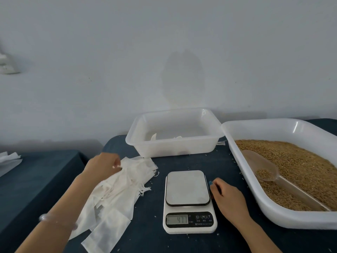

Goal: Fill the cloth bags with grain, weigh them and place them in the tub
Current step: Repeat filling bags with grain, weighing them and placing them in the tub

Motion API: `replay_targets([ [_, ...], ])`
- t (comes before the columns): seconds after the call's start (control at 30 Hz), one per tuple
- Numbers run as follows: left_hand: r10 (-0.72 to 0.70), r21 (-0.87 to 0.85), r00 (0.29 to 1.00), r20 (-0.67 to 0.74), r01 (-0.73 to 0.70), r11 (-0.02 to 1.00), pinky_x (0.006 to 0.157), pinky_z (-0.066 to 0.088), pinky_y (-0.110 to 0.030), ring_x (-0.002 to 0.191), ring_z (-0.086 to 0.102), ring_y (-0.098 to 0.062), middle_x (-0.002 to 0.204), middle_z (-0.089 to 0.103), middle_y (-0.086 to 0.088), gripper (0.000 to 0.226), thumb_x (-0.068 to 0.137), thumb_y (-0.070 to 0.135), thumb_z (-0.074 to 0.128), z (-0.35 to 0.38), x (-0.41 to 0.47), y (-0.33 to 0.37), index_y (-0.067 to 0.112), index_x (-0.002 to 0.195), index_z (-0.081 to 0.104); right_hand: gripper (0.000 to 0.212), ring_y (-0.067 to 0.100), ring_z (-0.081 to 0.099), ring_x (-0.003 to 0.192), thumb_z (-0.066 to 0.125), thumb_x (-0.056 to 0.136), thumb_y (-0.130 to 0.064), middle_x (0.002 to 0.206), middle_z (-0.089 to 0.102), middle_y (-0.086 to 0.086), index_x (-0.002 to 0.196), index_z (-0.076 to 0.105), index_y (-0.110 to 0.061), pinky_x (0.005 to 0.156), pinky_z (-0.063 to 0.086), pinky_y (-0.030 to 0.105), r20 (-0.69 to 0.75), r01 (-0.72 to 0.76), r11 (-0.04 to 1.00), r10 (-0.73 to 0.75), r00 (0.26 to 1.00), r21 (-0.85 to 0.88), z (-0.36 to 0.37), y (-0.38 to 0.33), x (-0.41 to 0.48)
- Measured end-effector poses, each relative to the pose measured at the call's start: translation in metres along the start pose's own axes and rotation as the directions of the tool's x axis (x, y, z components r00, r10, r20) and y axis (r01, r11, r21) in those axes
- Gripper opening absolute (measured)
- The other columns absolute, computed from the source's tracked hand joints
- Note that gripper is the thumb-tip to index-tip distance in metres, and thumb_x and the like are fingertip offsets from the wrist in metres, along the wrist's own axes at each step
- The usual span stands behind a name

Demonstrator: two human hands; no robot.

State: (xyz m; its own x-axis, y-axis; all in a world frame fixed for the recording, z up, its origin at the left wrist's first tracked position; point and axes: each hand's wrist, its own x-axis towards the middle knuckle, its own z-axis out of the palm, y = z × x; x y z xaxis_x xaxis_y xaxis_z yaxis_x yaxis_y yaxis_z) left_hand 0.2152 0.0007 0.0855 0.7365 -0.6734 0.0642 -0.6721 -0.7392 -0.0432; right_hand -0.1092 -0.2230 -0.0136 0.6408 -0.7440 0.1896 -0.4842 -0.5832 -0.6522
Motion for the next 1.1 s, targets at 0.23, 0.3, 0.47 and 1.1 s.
replay_targets([
  [0.23,-0.068,0.143,0.97,0.235,0.035,0.989,0.091,0.05,-0.031,0.111,0.059,-0.02,0.126,0.059,-0.001,0.039,0.098,0.032,0.047,0.039,-0.024,-0.017,0.015,0.133,0.049,0.027,0.005,0.052,0.051,0.047,0.099,-0.036,0.058,0.055,-0.006,0.072,0.046,-0.031,0.047,0.028,0.018,-0.003,0.012,1.0,-0.012,1.0,-0.025,-0.001,-0.001,-0.001],
  [0.3,-0.061,0.09,0.986,0.156,0.047,0.995,0.09,0.052,-0.034,0.108,0.061,-0.021,0.123,0.061,-0.001,0.034,0.1,0.031,0.043,0.045,-0.024,-0.016,0.017,0.13,0.051,0.027,0.005,0.052,0.051,0.047,0.099,-0.036,0.058,0.055,-0.005,0.073,0.046,-0.031,0.047,0.029,0.019,-0.004,0.018,0.999,-0.018,1.0,-0.027,-0.001,-0.001,-0.001],
  [0.47,-0.11,0.081,0.991,-0.07,0.116,0.99,0.065,0.05,-0.029,0.086,0.066,-0.021,0.094,0.067,0.002,0.027,0.104,0.026,0.038,0.054,-0.021,-0.01,0.024,0.1,0.066,0.026,0.006,0.054,0.052,0.046,0.1,-0.037,0.059,0.056,-0.005,0.075,0.047,-0.031,0.048,0.03,0.02,-0.009,0.028,0.999,-0.028,1.0,-0.035,-0.001,-0.001,-0.002],
  [1.1,0.127,-0.803,0.978,0.165,0.208,-0.558,0.069,0.06,-0.03,0.095,0.073,-0.03,0.11,0.072,-0.02,0.024,0.104,0.008,0.039,0.014,-0.056,0.113,-0.002,0.119,0.055,0.011,0.002,0.065,0.078,0.055,0.097,-0.026,0.083,0.069,-0.011,0.094,0.066,-0.027,0.07,0.05,0.02,-0.122,0.069,0.925,-0.025,0.992,0.374,-0.006,-0.013,0.001],
])
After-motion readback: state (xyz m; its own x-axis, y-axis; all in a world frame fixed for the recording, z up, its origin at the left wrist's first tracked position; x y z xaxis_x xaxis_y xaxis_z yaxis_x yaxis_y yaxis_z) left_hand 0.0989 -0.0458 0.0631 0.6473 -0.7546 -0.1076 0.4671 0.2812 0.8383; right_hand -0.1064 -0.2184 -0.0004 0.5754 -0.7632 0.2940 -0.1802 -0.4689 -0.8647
